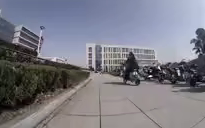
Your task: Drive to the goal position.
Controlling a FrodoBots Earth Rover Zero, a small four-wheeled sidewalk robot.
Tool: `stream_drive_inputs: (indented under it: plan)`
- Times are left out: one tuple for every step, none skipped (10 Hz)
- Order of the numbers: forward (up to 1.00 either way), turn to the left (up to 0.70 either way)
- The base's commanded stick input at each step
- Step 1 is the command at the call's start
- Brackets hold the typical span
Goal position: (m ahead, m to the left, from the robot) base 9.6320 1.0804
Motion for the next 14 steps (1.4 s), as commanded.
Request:
stream_drive_inputs:
  plan:
    - [0.50,0.00]
    - [0.50,0.00]
    - [0.50,0.00]
    - [0.50,0.00]
    - [0.50,0.00]
    - [0.50,0.00]
    - [0.50,0.00]
    - [0.50,0.00]
    - [0.50,0.00]
    - [0.50,0.00]
    - [0.50,0.00]
    - [0.50,0.00]
    - [0.50,0.00]
    - [0.50,0.00]
